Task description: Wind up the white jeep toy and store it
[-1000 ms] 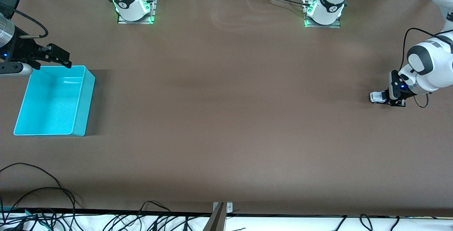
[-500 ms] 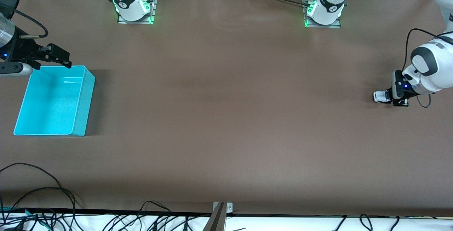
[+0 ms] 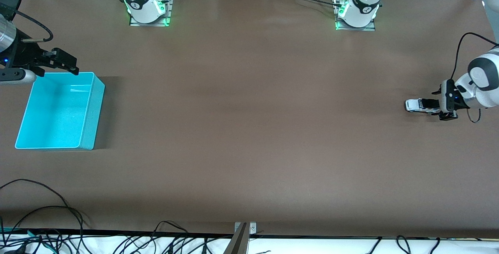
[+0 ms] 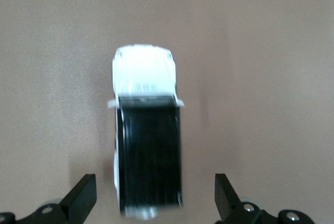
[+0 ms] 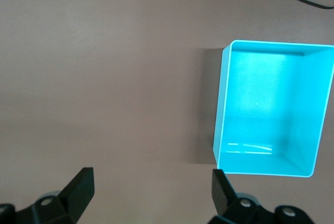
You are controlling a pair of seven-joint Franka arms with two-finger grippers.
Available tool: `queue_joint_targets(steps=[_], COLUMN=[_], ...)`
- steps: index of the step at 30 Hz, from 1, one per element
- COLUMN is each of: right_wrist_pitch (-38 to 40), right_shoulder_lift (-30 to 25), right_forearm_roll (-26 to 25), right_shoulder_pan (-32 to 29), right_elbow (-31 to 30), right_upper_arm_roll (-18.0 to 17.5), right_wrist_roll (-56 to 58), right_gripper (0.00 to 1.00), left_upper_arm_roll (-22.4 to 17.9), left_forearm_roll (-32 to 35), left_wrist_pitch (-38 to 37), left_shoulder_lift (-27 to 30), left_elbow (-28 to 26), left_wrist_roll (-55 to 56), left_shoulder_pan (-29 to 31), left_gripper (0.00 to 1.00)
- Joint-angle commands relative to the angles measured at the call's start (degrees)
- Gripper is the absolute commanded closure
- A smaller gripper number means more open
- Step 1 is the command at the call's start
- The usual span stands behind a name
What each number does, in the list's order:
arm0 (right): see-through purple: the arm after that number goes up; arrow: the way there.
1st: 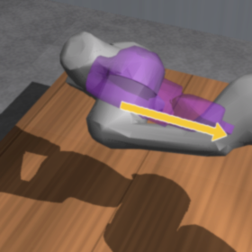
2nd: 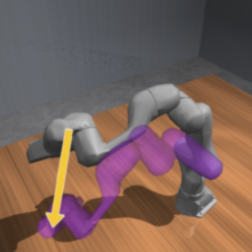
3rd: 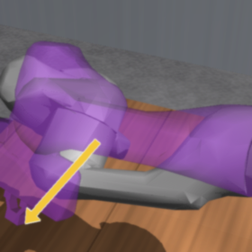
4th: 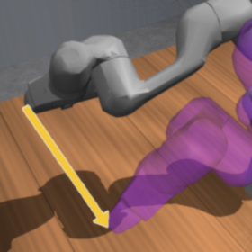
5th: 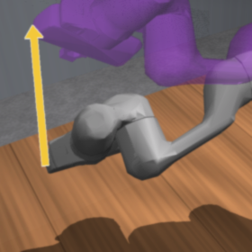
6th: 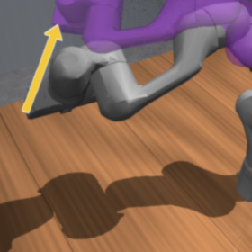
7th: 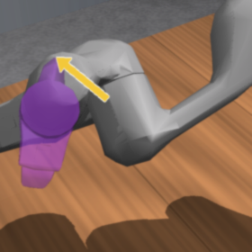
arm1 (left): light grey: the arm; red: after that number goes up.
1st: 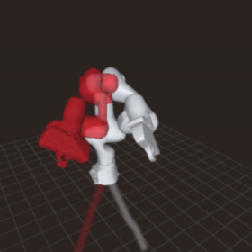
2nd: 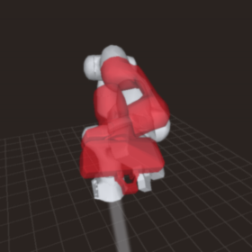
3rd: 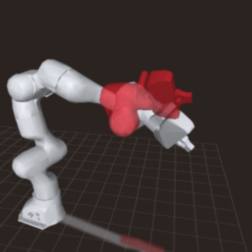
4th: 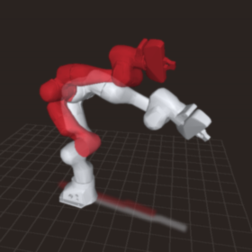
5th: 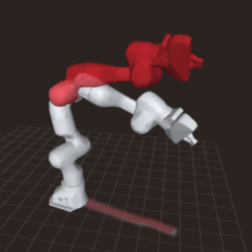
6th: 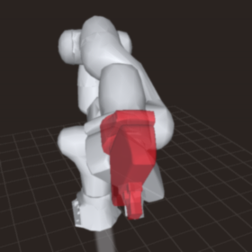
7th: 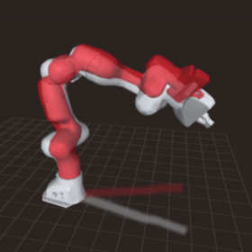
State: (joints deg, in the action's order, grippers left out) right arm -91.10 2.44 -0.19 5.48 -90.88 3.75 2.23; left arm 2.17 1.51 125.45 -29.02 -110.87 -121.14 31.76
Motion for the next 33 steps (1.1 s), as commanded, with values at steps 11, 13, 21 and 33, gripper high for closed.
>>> queue_joint_targets(steps=[11, 13, 21, 33], right_wrist_pitch=[1.1, 1.1, 1.2, 1.2], right_shoulder_lift=[0.5, 0.5, 0.5, 0.5], right_forearm_roll=[0.0, 0.0, 0.0, 0.0], right_shoulder_pan=[-0.2, -0.2, -0.2, -0.2], right_elbow=[1.6, 1.6, 1.6, 1.6], right_upper_arm_roll=[-0.1, -0.1, -0.1, -0.1], right_wrist_roll=[0.1, 0.1, 0.1, 0.1], right_gripper=[0.00, 0.00, 0.00, 0.00], left_upper_arm_roll=[0.9, 1.7, 8.8, 22.7], left_forearm_roll=[-0.6, -0.7, -0.5, -0.6], left_wrist_pitch=[-16.6, -18.7, -31.5, -44.7], left_shoulder_lift=[11.4, 13.1, 14.2, 14.3], left_elbow=[1.8, 2.1, 8.9, 17.7], left_wrist_roll=[26.9, 31.6, 49.0, 74.1], left_shoulder_pan=[-0.3, -0.8, -1.2, -1.3], left_gripper=[0.00, 0.00, 0.00, 0.00])
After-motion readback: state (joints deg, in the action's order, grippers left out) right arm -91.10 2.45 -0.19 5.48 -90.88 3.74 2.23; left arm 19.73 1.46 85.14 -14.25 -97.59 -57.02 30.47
